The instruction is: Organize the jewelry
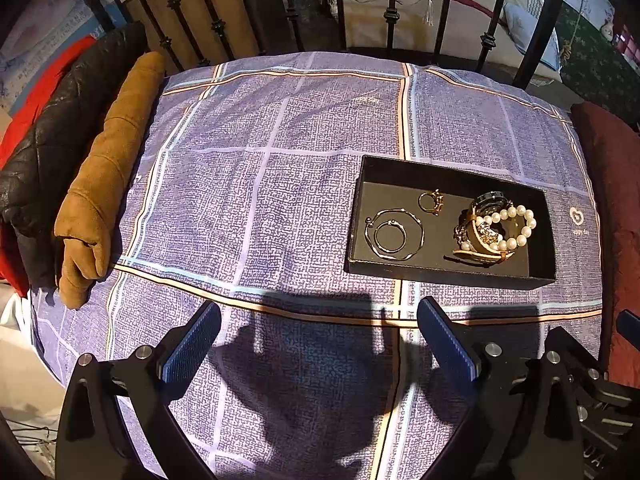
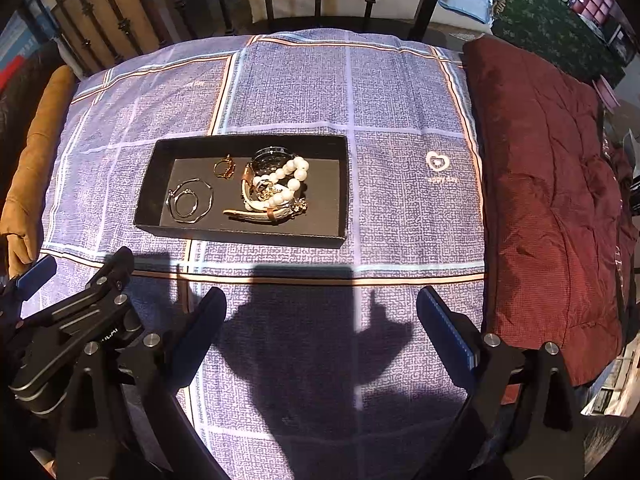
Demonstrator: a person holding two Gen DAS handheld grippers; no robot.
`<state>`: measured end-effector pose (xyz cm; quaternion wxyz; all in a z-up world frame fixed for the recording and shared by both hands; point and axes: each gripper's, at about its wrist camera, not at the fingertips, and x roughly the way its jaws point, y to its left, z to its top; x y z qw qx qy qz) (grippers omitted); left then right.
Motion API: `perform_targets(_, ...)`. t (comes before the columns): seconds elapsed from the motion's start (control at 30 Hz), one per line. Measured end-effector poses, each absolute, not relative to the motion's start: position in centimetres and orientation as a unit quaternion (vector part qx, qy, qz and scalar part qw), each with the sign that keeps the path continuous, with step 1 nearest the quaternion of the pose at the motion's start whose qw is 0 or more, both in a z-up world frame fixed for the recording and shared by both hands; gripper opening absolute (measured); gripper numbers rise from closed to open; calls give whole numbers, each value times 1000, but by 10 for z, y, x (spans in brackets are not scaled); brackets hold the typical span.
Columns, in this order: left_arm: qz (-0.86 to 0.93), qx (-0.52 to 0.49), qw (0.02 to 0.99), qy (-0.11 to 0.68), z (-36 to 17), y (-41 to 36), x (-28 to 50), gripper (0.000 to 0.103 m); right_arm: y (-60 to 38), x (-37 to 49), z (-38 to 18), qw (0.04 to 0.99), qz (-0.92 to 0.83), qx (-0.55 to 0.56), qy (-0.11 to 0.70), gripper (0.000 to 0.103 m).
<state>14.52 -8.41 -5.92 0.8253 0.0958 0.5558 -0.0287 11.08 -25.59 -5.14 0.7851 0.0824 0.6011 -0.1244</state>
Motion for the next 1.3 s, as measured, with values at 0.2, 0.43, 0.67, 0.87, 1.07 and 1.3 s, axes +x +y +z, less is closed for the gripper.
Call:
perform_targets(0.2,-24,101,823,559,-62,-79,147,96,-250,113,-54,783,-125,82,604,95)
perform_targets(0.43,-19,100,819,565,-66,-73,148,96,-244,115,-56,780,-131,69,608,95)
perform_targets(0.67,-20,113,818,564,-69,-79,146,96,-246,113,-59,776,-137,65,612,95)
perform_targets(0.87,-20,131,820,557,-68,-84,145,96,-246,112,-61,774,-141,59,615,95)
perform_targets(1.07,-20,141,821,553,-67,-87,145,96,-248,111,-62,772,-143,58,617,95)
perform_targets(1.3,-24,138,823,550,-63,-86,146,96,-248,111,-58,775,-140,66,612,95)
